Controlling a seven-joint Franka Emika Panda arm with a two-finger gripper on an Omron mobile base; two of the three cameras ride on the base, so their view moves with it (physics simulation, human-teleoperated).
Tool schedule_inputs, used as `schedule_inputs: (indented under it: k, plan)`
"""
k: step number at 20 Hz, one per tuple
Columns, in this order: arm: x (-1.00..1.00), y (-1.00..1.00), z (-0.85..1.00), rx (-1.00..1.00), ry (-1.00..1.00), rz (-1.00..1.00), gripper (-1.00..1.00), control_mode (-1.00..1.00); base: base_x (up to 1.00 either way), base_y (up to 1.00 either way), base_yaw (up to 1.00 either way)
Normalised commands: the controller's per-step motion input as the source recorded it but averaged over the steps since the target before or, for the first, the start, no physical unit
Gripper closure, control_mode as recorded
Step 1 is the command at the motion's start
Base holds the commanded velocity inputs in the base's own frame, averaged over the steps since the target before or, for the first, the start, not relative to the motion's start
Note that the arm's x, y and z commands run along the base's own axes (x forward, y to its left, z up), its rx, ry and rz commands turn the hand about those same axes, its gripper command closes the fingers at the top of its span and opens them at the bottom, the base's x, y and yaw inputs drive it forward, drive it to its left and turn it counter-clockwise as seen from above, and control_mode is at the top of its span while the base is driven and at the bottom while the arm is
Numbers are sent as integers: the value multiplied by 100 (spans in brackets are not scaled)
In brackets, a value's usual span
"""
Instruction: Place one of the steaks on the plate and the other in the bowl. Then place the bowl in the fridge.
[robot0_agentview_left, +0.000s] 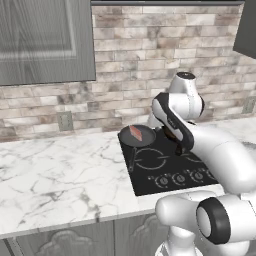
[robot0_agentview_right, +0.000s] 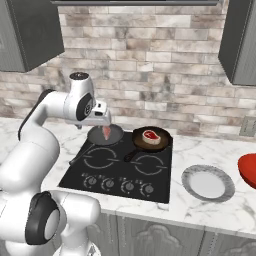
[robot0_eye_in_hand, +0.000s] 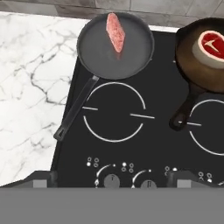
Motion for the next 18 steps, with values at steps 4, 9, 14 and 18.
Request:
schedule_inputs:
  k: [4,9,14,18]
  plan:
    - [20,5,-23,-1,0,1,-100,-100,0,0,0]
    - [34,6,-31,-1,0,2,-100,-100,0,0,0]
    - [41,5,-31,0,0,5,-100,-100,0,0,0]
    - [38,8,-26,0,0,3,-100,-100,0,0,0]
